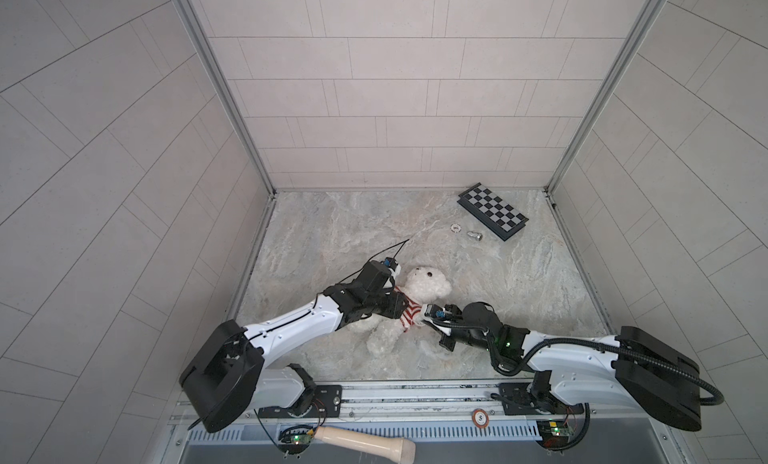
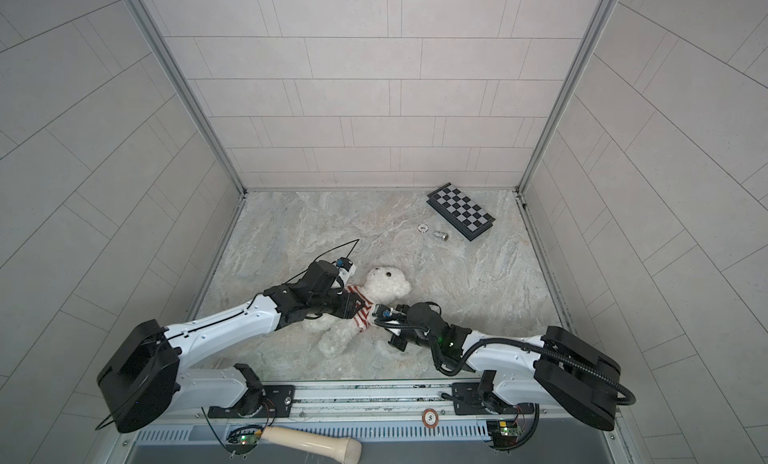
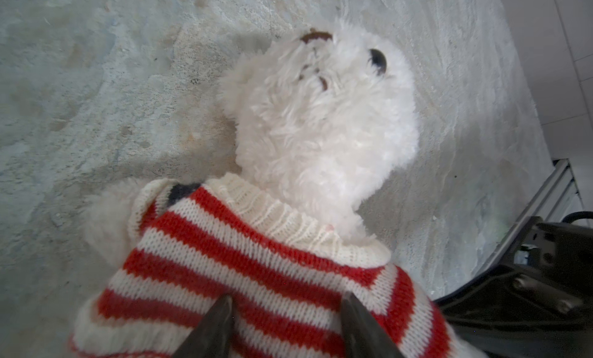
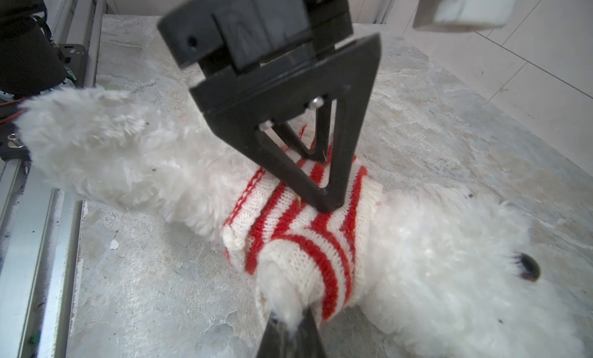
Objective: Dress the teddy bear
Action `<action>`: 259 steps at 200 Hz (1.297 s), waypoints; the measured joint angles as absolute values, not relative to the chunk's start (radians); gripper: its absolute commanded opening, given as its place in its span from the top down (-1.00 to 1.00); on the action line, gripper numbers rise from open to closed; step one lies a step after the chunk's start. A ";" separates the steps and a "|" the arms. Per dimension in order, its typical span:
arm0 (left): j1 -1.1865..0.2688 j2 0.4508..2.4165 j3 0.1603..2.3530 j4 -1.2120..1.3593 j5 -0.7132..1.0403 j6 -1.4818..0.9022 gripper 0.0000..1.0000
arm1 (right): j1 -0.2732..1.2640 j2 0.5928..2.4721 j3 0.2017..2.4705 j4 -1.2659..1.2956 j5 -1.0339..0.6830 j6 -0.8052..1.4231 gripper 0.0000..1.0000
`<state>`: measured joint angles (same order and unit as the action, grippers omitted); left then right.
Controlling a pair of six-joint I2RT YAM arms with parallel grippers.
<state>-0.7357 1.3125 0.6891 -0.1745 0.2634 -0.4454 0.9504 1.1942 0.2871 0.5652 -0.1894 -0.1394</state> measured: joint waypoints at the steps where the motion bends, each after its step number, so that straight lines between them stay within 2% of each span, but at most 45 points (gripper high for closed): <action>1: -0.736 1.314 0.689 -0.175 0.262 -0.441 0.17 | 0.950 1.195 0.287 0.566 -0.190 -0.139 1.00; 26: -0.736 1.326 0.693 -0.169 0.253 -0.439 0.72 | 0.941 1.198 0.287 0.572 -0.199 -0.139 1.00; 53: -0.735 1.327 0.698 -0.164 0.239 -0.434 1.00 | 0.940 1.198 0.287 0.572 -0.199 -0.139 1.00; 117: -0.642 1.249 0.634 -0.118 0.296 -0.461 1.00 | 0.937 1.069 0.236 0.567 -0.156 -0.125 1.00; 171: -0.635 1.209 0.598 -0.080 0.340 -0.487 1.00 | 0.937 1.005 0.207 0.556 -0.130 -0.111 1.00; 216: -0.635 1.200 0.583 -0.066 0.328 -0.497 1.00 | 0.939 1.069 0.223 0.575 -0.086 -0.071 0.55; 259: -0.642 1.203 0.557 -0.026 0.306 -0.545 1.00 | 0.955 1.164 0.246 0.592 -0.088 -0.025 0.28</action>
<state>-0.6422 1.2034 0.5571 -0.0257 0.3058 -0.5446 0.9550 1.1645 0.2462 0.5919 -0.0883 -0.0250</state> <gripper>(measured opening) 0.061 0.342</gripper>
